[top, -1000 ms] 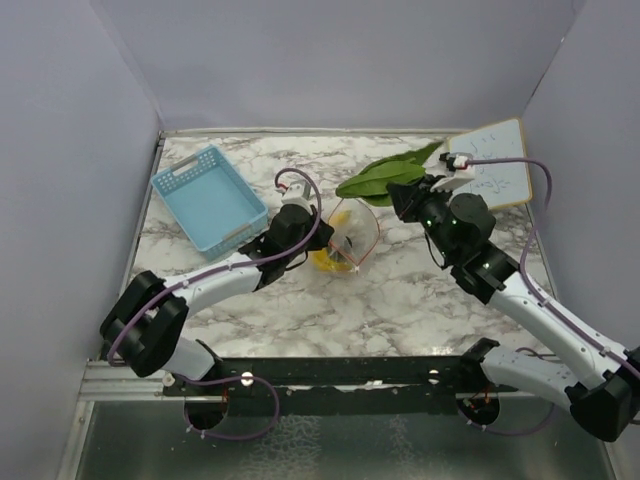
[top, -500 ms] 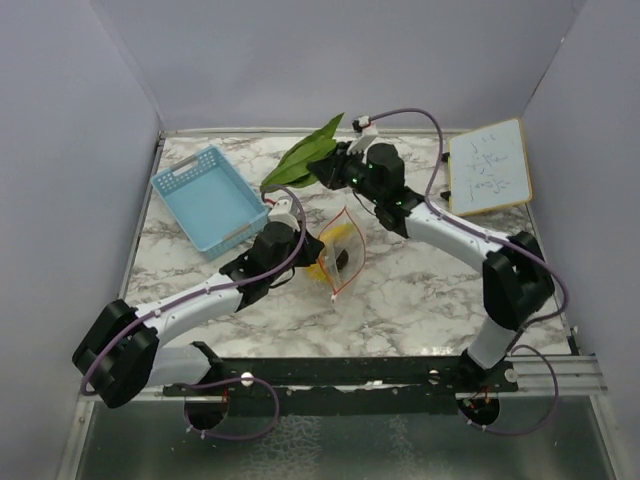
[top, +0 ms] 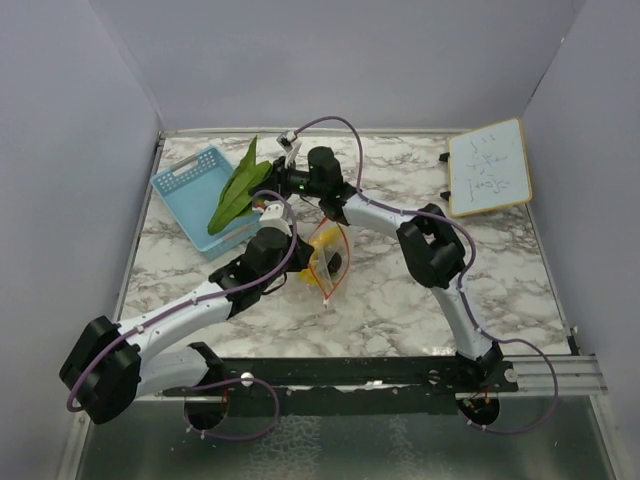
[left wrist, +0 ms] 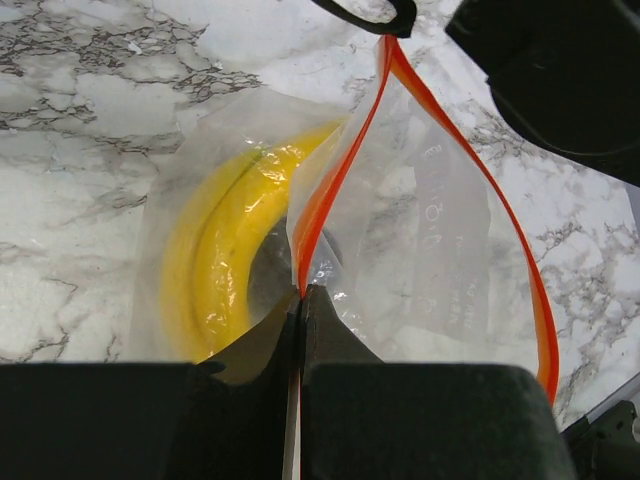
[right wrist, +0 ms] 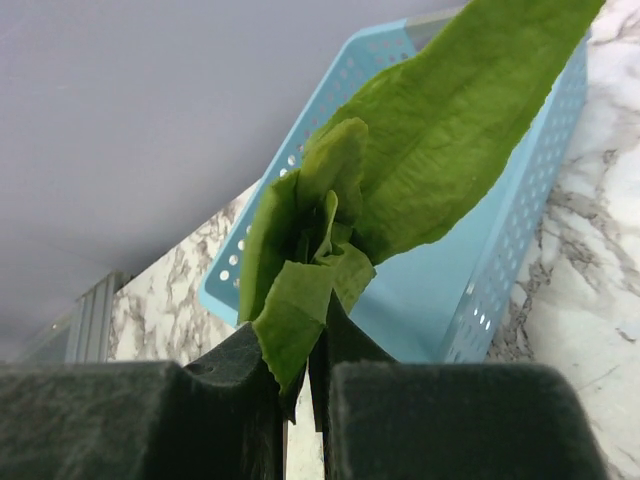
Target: Open the zip-top bag and remove the fake food
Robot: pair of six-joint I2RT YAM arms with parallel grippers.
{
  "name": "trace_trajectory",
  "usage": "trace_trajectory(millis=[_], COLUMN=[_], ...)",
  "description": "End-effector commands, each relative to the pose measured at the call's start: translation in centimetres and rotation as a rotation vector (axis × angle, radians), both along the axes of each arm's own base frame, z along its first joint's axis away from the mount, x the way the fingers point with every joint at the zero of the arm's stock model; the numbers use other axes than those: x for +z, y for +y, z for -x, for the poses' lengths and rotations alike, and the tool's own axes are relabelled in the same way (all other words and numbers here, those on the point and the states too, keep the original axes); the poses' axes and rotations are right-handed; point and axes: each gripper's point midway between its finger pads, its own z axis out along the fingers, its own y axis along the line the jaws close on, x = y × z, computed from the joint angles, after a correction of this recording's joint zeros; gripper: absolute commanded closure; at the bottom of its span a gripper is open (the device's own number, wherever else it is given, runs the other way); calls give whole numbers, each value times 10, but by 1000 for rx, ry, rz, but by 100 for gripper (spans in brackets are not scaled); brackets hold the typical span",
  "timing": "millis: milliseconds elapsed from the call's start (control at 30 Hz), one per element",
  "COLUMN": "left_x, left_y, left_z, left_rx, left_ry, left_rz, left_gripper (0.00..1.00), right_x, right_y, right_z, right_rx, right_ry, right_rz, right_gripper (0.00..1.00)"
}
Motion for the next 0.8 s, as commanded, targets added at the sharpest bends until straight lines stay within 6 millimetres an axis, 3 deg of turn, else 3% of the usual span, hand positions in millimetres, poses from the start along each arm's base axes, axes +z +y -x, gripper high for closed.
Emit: trace_trajectory(millis=[0, 300, 367, 467, 533, 600, 767], left_x=[-4, -4, -4, -5, -4, -3, 2], left_y=[11, 11, 12, 12, 11, 11, 11], left_z=[2, 3, 3, 2, 2, 2, 0], left_rx=[27, 22, 25, 25, 22, 23, 23], left_ry=[-5, -6, -6, -6, -6, -9, -24], left_rz=[-44, -48, -50, -51, -51, -49, -49], left_gripper=[100, 100, 100, 100, 100, 100, 100], right_x=[7, -12, -18, -25, -20, -11, 26], right_y=[18, 39, 45, 50, 47, 41, 12], right_z=[14, 26, 32, 34, 31, 28, 7], right_rx=[129, 209, 234, 244, 208, 166, -27], right_ry=[-5, 100, 110, 110, 85, 39, -83], right_rz=[-64, -65, -48, -22, -19, -1, 76], right_gripper=[98, 97, 87, 53, 41, 37, 36])
